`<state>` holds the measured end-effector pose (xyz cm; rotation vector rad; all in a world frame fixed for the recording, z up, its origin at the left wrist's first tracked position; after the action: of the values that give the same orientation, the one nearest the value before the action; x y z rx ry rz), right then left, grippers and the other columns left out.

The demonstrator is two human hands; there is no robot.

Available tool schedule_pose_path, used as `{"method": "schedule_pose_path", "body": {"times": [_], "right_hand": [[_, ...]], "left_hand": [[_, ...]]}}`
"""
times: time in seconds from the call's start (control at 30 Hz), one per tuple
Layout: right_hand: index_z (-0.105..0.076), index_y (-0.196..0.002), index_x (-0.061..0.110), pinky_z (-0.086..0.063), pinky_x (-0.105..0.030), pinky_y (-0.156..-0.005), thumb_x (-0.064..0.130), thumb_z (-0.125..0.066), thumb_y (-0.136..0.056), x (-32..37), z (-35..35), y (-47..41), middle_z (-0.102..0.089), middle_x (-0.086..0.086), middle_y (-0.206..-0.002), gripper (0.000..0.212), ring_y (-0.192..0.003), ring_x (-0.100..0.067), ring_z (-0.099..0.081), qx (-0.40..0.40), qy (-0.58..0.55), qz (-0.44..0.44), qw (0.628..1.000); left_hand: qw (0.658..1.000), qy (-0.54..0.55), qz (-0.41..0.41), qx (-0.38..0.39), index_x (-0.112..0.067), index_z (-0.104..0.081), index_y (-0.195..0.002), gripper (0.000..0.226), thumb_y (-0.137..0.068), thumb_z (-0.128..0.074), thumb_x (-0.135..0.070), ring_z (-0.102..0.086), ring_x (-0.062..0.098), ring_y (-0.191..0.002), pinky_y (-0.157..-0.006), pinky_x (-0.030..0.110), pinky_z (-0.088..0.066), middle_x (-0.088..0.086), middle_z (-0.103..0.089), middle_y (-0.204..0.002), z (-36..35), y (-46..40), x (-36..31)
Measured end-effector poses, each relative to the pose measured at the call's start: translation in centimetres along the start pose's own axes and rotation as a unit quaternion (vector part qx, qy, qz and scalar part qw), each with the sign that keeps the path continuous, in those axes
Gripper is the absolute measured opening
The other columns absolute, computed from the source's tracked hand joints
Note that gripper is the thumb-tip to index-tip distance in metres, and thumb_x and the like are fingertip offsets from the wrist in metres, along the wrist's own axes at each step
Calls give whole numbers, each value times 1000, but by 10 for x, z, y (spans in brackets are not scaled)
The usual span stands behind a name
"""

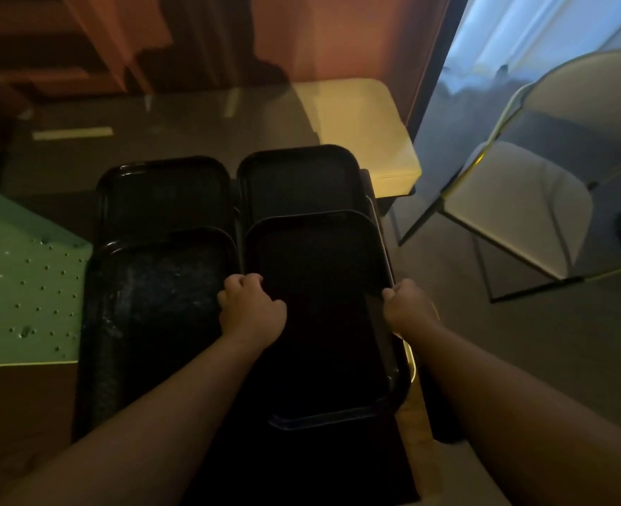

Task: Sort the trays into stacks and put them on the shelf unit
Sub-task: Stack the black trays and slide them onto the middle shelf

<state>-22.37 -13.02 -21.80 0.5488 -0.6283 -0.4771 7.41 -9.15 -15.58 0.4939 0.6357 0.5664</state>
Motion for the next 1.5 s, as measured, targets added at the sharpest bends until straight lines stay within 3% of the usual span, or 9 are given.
{"method": "schedule_pose_path", "body": {"times": [0.2,0.4,0.6,0.8,0.93,1.07,1.2,1.33,1.5], "right_hand": [[-52,-103,29,-54,-37,-66,40,-40,-105,1,6,11,-63,-4,-95,16,-83,-22,-64,-19,-189,4,982],[-54,-103,27,-50,-33,-64,37,-38,-106,44,32,-1,-62,-2,-94,18,-80,-16,-61,-51,-193,50,979],[-55,-112,25,-44,-29,-64,37,-40,-106,107,31,-37,-59,2,-95,20,-85,-11,-59,-50,-185,85,978],[-58,-119,25,-54,-37,-79,40,-45,-102,124,25,-59,-64,1,-101,26,-92,-15,-64,-51,-171,83,980],[-53,-138,28,-57,-39,-83,28,-49,-99,122,19,-62,-63,2,-111,39,-98,-16,-65,-34,-129,92,987],[-51,-143,25,-56,-43,-92,22,-52,-95,110,14,-63,-55,-6,-135,48,-113,-21,-60,-48,-107,75,990],[-45,-147,23,-54,-44,-95,17,-60,-90,109,7,-62,-49,-10,-141,59,-122,-25,-55,-48,-65,82,993],[-45,-144,20,-51,-47,-97,20,-66,-86,110,5,-59,-46,-11,-137,61,-124,-29,-49,-93,-4,64,994],[-37,-144,24,-47,-49,-97,25,-70,-85,102,3,-51,-44,-12,-137,68,-126,-34,-43,-102,16,54,993]], "left_hand": [[993,81,-27,-75,-16,-42,-142,57,-88,-60,-12,-44,25,-129,-104,38,-45,8,-34,-149,8,-10,1],[968,186,-111,-128,-20,-40,-140,54,-90,-57,-8,-49,15,-115,-94,31,-46,5,-42,-139,31,-15,-16],[963,198,-74,-166,-13,-49,-134,44,-91,-56,-10,-53,18,-114,-88,26,-46,8,-44,-137,57,-32,-16],[970,207,-59,-117,-23,-54,-127,38,-90,-57,-17,-65,21,-97,-69,29,-55,8,-55,-130,54,-55,-2],[971,216,-50,-90,-26,-52,-128,39,-90,-57,-19,-64,26,-106,-85,44,-59,9,-57,-130,48,-63,-3],[977,203,-40,-56,-27,-46,-136,49,-89,-59,-18,-68,27,-100,-71,36,-60,12,-56,-132,37,-72,-8],[985,168,-33,-37,-24,-40,-144,61,-88,-62,-17,-58,29,-119,-92,46,-56,7,-45,-146,25,-76,-11],[994,94,-34,-37,-19,-33,-151,67,-90,-61,-18,-27,30,-145,-113,47,-38,3,-23,-162,19,-81,-13],[1000,5,-25,-2,-19,-20,-155,75,-91,-59,-23,-23,33,-145,-114,47,-36,7,-19,-161,15,-80,-23]]}}
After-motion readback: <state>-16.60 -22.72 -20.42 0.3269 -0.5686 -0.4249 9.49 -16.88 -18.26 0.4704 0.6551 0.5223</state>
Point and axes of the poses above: each hand's wrist, its own y-axis away from the middle knuckle, its own z-axis out of the back of the hand, x = y × z, the point moved 9 cm from there along -y, towards the middle knuckle
